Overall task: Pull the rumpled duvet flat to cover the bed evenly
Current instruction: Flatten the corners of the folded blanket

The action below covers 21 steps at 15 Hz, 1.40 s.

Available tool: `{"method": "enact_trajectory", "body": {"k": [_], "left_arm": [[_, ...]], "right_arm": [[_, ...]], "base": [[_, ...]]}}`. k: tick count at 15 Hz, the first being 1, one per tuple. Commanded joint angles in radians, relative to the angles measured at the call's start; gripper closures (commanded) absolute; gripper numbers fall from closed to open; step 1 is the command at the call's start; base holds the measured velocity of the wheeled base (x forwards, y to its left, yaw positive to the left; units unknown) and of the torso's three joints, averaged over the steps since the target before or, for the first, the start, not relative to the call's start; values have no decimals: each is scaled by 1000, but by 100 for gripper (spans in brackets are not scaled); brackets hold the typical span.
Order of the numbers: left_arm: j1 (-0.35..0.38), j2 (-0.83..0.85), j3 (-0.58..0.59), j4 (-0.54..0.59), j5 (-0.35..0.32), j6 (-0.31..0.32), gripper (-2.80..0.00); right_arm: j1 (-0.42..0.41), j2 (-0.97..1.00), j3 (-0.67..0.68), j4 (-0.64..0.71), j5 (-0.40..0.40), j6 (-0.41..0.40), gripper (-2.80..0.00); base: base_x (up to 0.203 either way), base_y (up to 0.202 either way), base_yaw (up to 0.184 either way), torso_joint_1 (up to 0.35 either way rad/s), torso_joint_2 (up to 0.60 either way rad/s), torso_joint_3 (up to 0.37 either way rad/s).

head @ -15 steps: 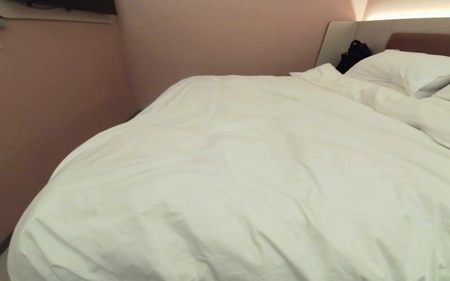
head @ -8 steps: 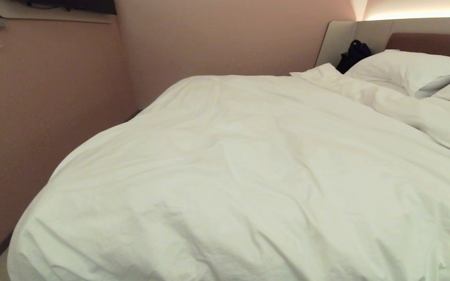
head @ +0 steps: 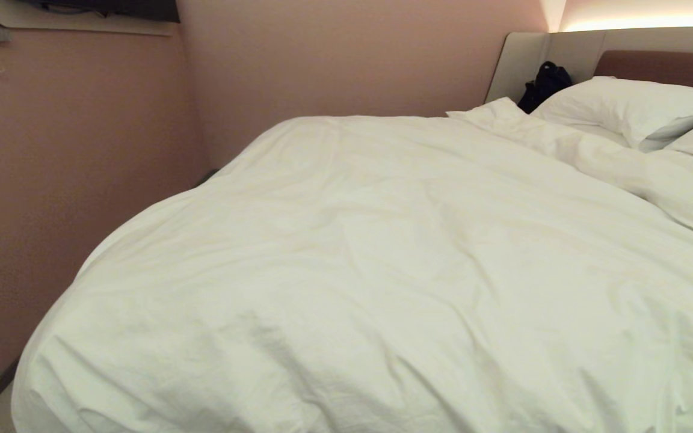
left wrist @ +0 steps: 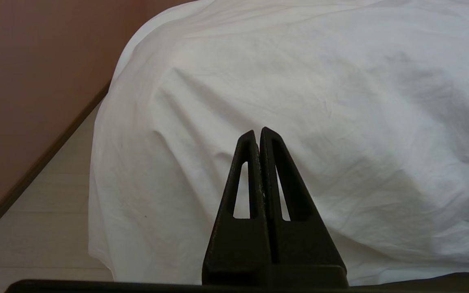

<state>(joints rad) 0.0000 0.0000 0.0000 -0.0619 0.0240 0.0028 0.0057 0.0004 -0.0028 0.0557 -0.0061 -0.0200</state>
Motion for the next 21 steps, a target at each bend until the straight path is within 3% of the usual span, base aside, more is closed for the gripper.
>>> {"method": "enact_trajectory", "body": {"k": [1,12,21], "left_arm": [[0,0,0,-1,1,0,0],[0,0,0,1,-1,6,0],[0,0,0,1,-4,6,0]], "right_arm": [[0,0,3,-53,5,-1,0],[0,0,3,-54,3,20,0],[0,0,3,-54,3,22,0]], "base": [[0,0,0,0,0,0],[0,0,0,0,0,0],[-178,0,0,3,2,3]]}}
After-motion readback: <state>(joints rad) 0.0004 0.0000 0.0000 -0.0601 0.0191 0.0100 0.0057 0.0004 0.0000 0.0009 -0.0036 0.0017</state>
